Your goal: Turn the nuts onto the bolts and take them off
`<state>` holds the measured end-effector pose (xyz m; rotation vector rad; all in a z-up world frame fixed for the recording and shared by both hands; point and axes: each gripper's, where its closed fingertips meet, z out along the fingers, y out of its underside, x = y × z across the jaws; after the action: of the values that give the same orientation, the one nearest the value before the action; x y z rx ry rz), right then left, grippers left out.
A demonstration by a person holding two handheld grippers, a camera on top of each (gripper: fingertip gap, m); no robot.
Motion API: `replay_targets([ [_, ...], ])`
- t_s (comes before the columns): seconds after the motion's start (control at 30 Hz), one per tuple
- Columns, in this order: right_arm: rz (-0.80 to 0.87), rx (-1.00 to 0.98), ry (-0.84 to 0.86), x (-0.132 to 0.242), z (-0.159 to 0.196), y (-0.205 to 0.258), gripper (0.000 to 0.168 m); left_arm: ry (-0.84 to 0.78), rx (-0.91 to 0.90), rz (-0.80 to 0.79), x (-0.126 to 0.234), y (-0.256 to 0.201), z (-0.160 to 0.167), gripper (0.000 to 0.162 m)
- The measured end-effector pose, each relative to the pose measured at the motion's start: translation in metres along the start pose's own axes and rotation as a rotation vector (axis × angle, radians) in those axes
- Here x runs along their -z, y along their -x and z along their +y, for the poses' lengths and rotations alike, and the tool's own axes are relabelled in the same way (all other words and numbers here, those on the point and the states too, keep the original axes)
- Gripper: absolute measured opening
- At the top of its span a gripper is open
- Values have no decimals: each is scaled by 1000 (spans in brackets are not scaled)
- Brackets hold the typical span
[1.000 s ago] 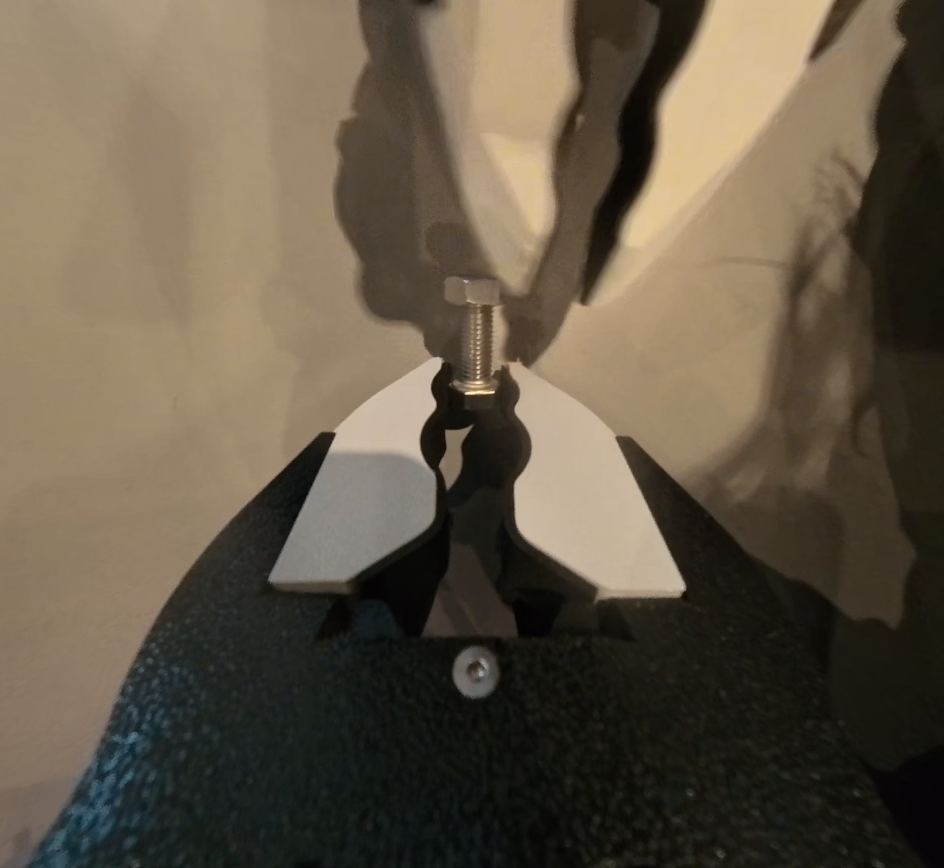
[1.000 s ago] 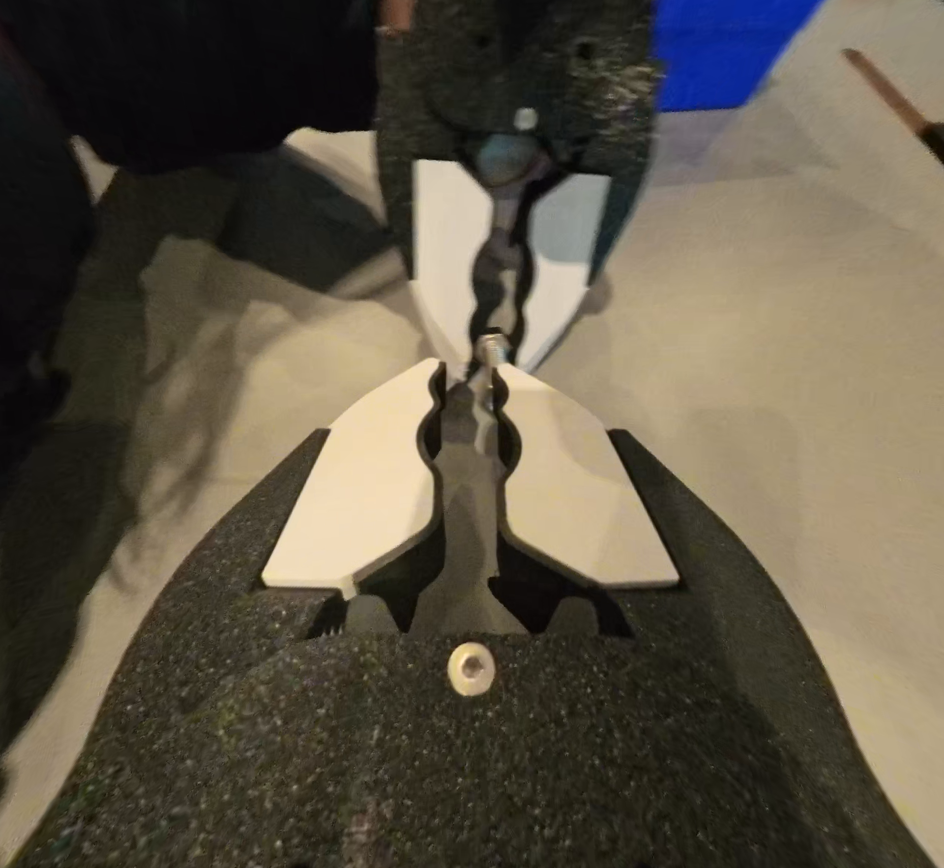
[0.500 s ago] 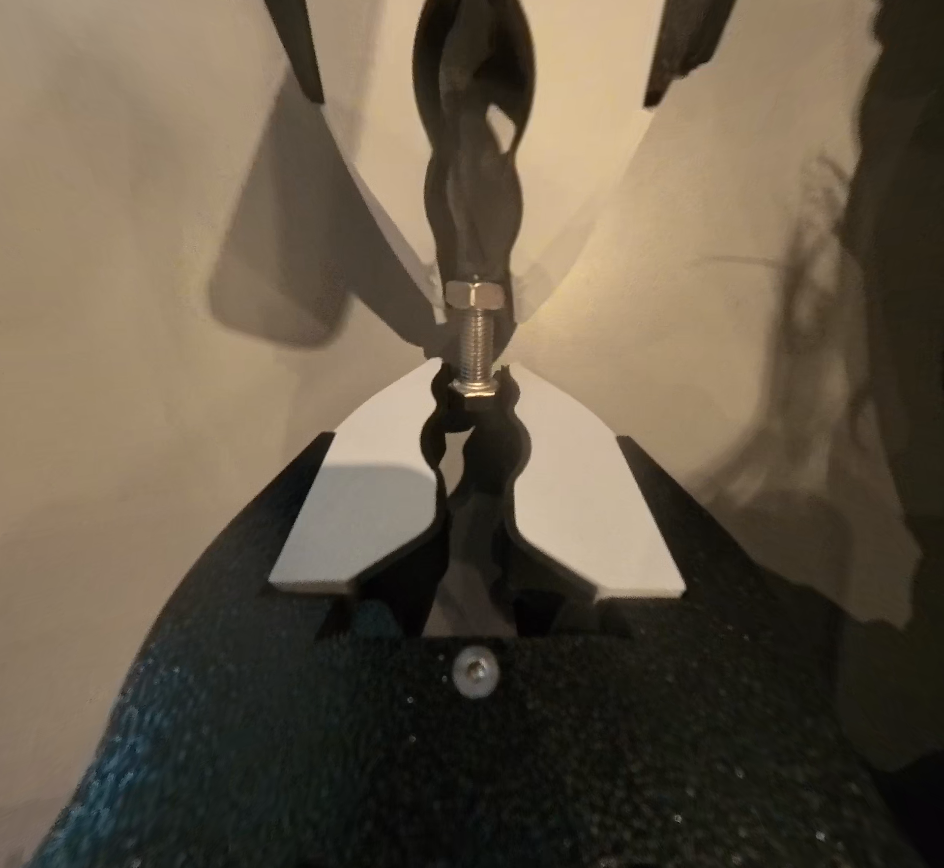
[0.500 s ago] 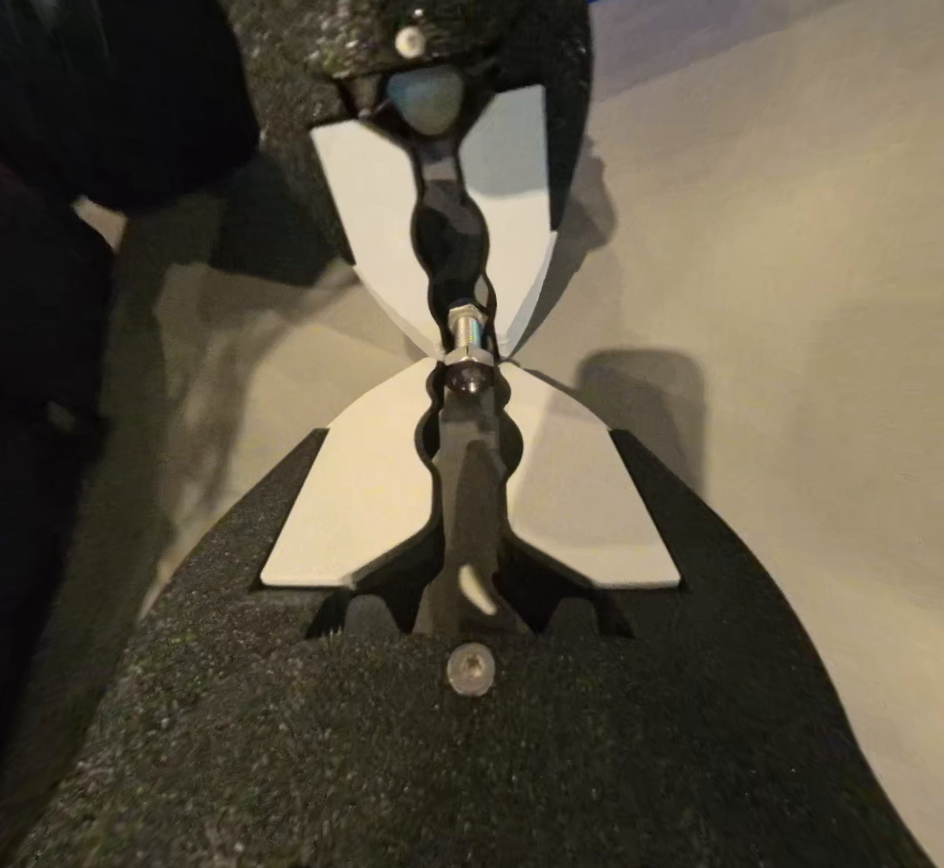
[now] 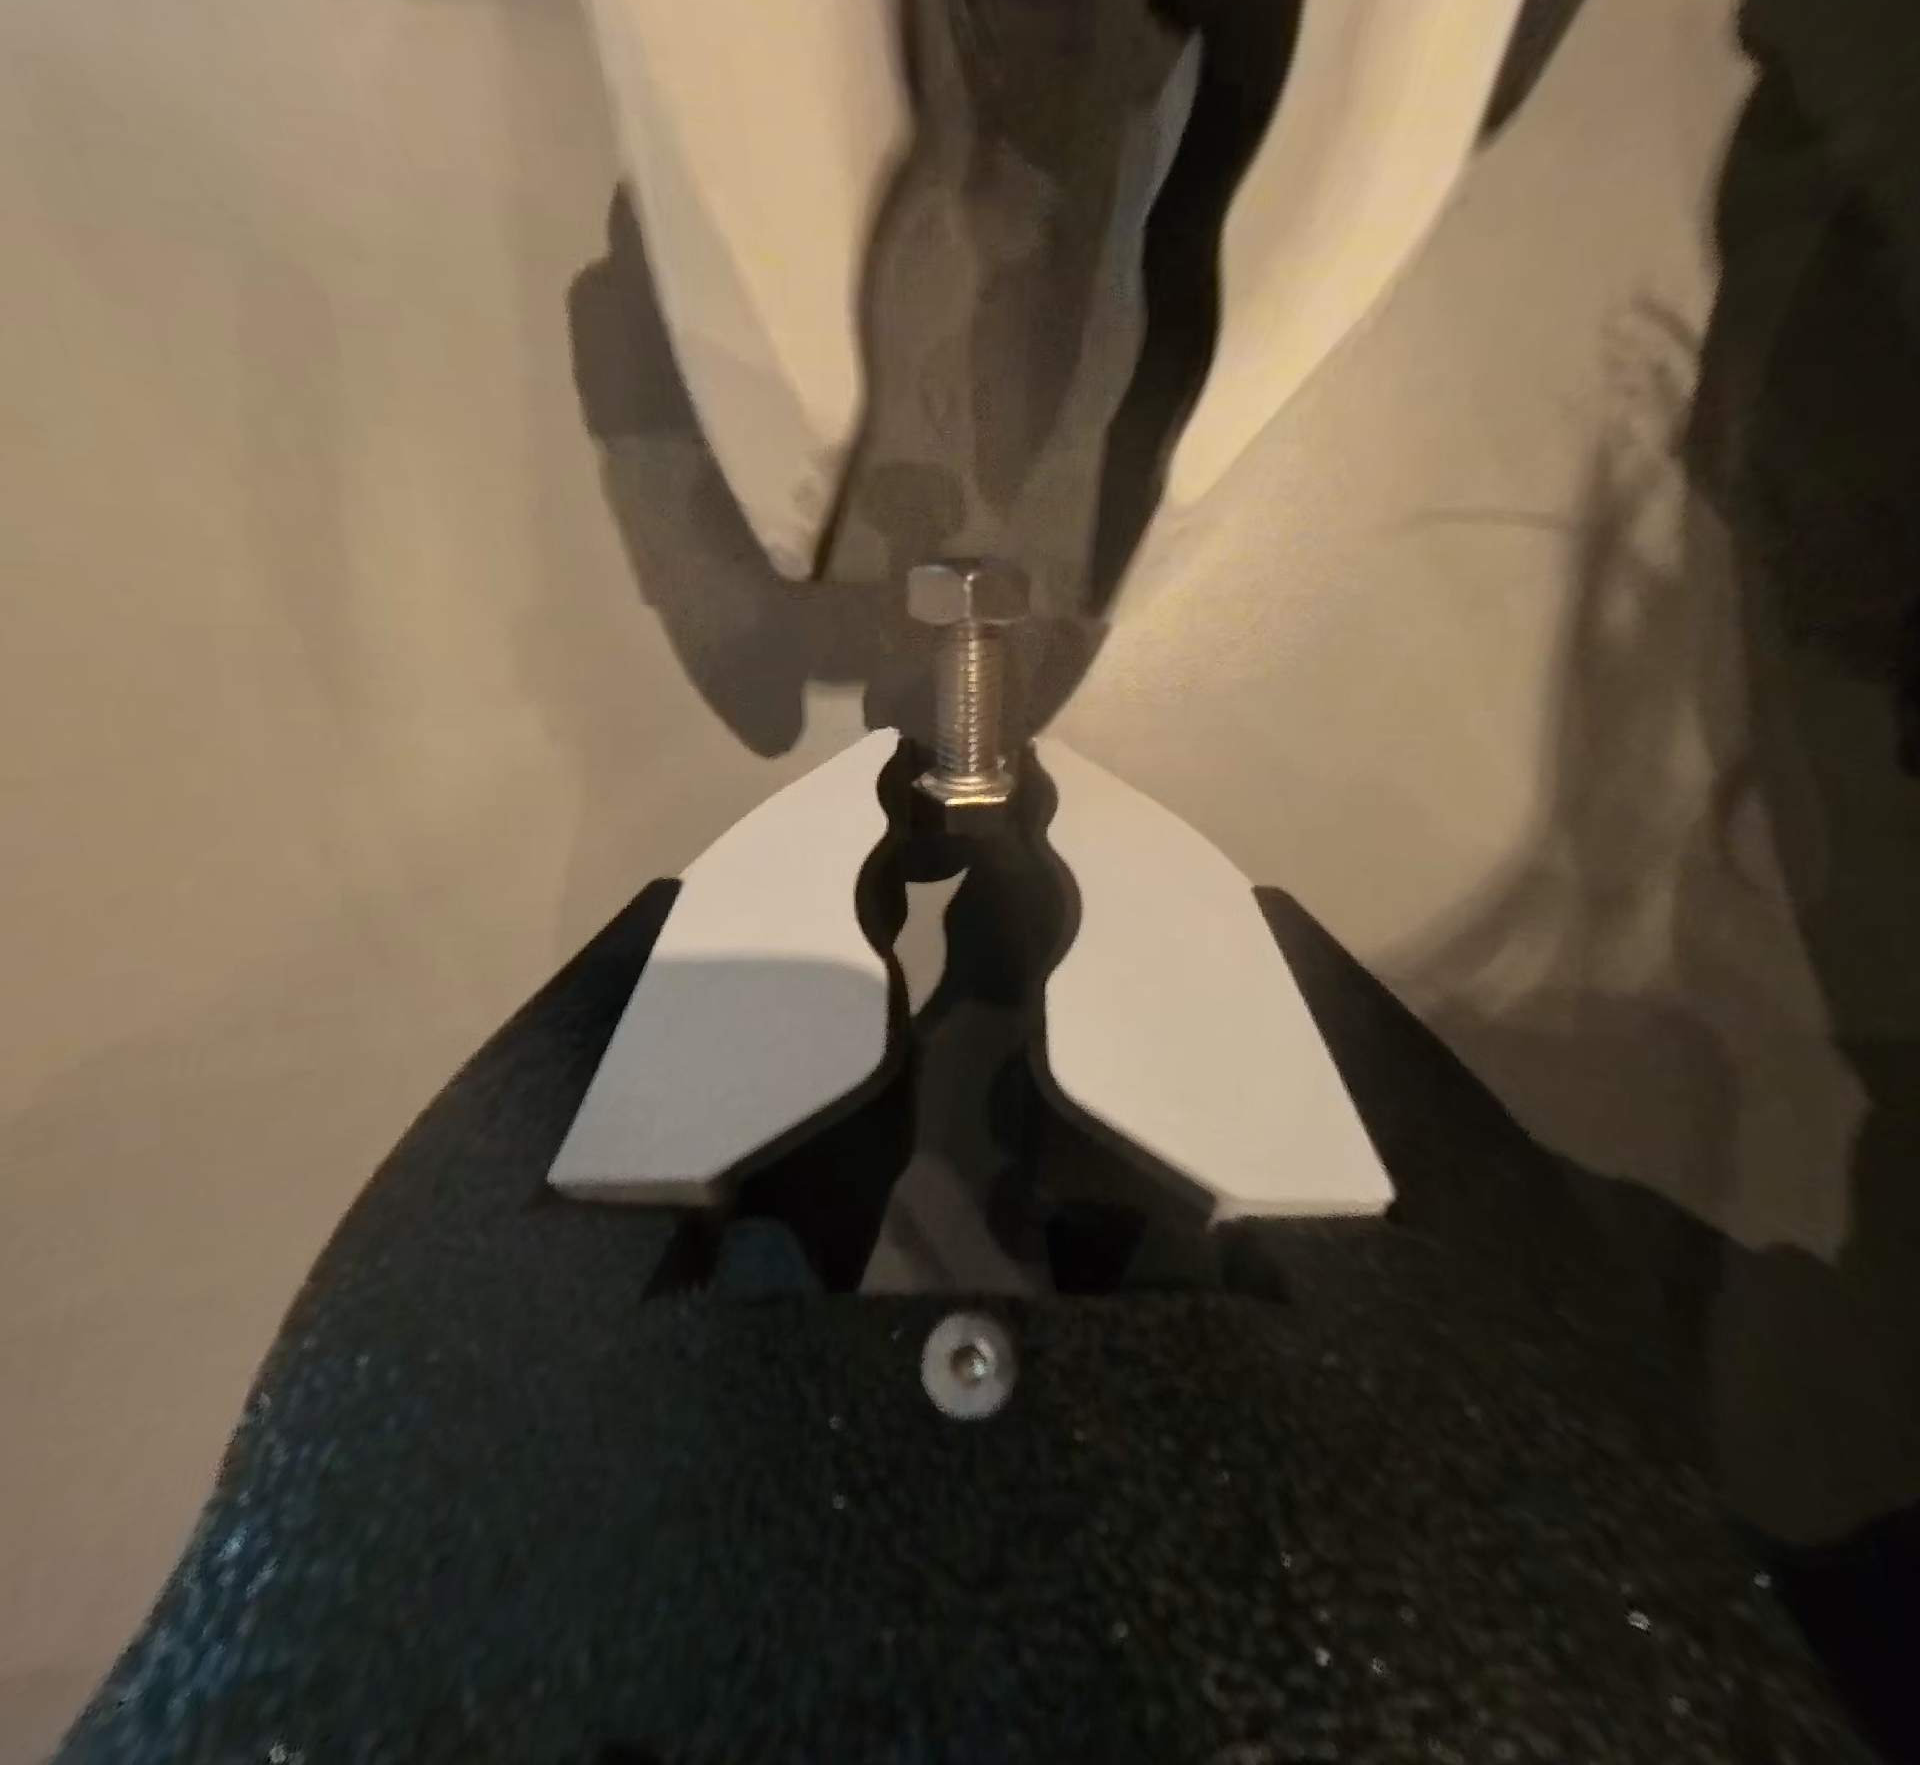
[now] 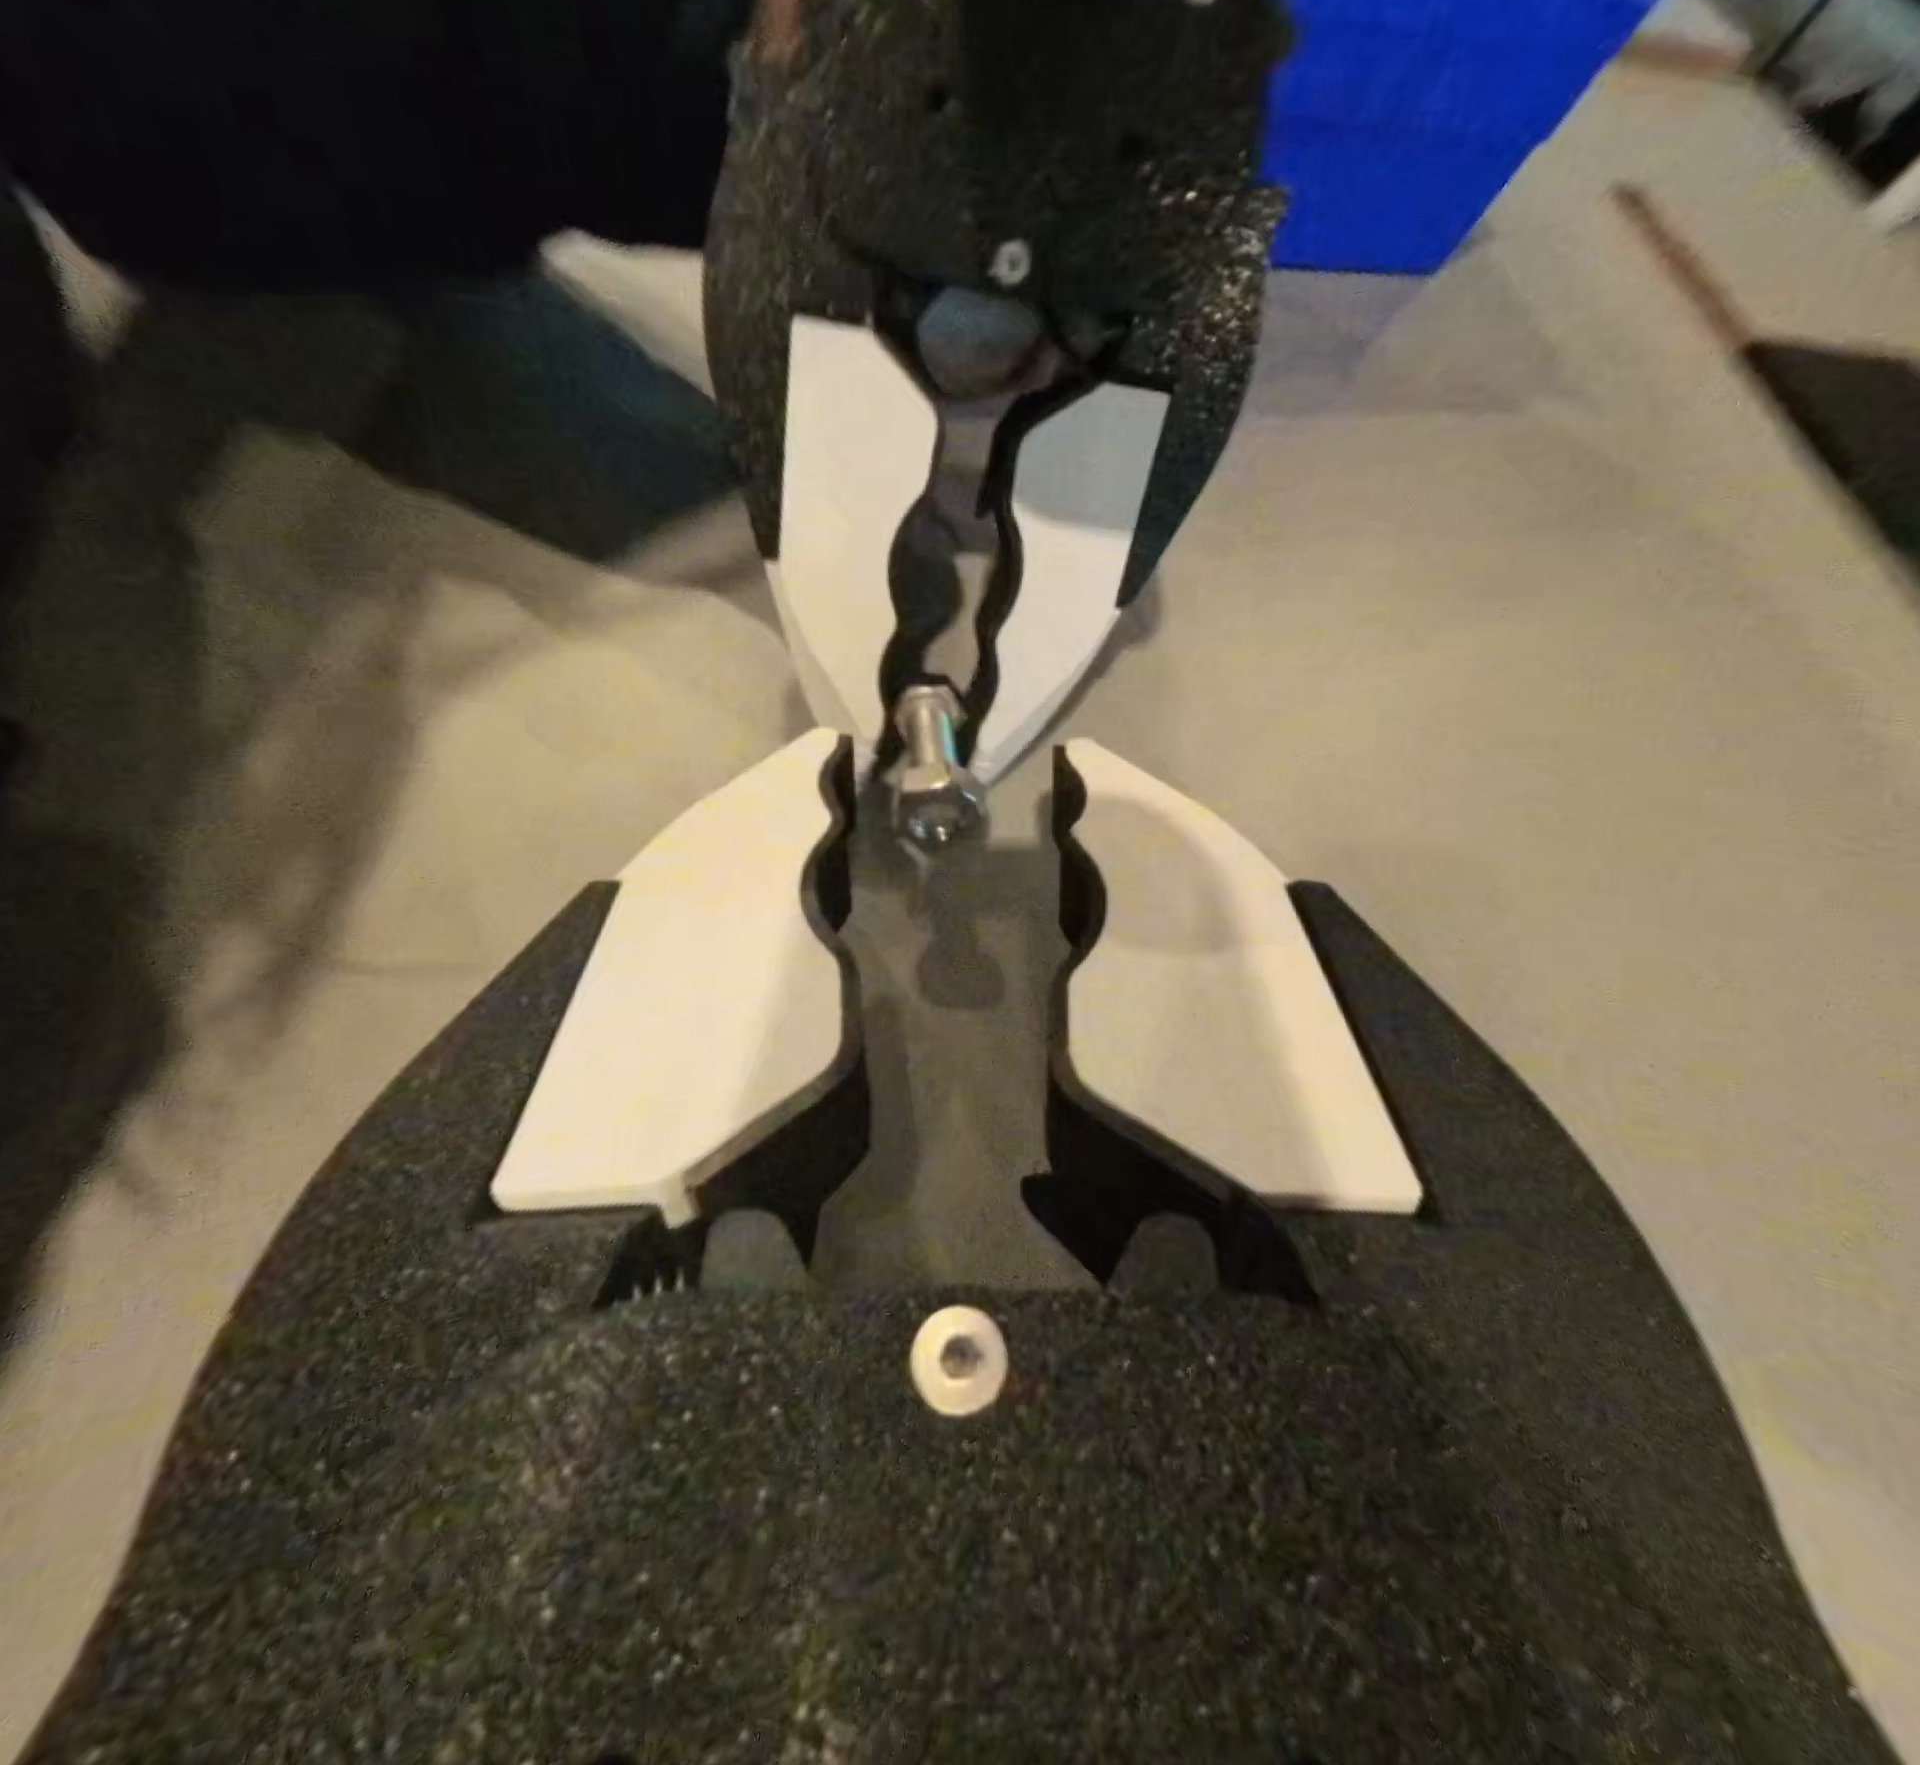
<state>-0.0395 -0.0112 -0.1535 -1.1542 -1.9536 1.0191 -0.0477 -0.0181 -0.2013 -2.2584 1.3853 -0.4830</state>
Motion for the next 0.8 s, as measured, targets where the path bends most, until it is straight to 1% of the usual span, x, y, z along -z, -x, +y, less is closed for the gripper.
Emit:
replay_targets([
  [0.03, -56, -73, -31, 3, -4, 2, 36, -3, -2, -2, 0, 0, -1, 18],
  [0.1, -101, -139, -74, 7, -7, 3, 34, -6, -2, -2, 1, 0, -1, 18],
  [0.17, -116, -123, -56, 5, -4, 7, 35, -5, -5, 2, 0, -1, -1, 18],
  [0.23, -127, -89, -26, -1, -2, 12, 43, -1, -8, 3, -1, -1, -1, 18],
  [0.27, -149, -78, 0, -3, 0, 18, 44, 2, -8, 4, -1, -1, -1, 18],
  [0.33, -291, -66, 38, 1, 2, 41, 16, 5, -3, 2, -1, -1, 0, 18],
  [0.37, -297, -66, 26, 2, -1, 43, 20, 4, 0, 2, -1, 0, 0, 18],
  [0.47, -160, -42, -25, 3, -8, 23, 34, 0, 1, 3, 0, 0, 0, 18],
  [0.53, -132, -29, 13, 0, -3, 19, 41, -4, -3, 7, 0, -1, -2, 18],
  [0.63, -160, -19, 75, -6, 6, 27, 44, 3, -2, 6, -1, -1, 0, 18],
  [0.7, -273, -16, 70, 0, 4, 44, 44, -1, 4, 7, 0, -1, 0, 19],
  [0.8, -181, -20, 41, 2, 0, 29, 43, 1, 7, 8, -1, 0, 0, 18],
])
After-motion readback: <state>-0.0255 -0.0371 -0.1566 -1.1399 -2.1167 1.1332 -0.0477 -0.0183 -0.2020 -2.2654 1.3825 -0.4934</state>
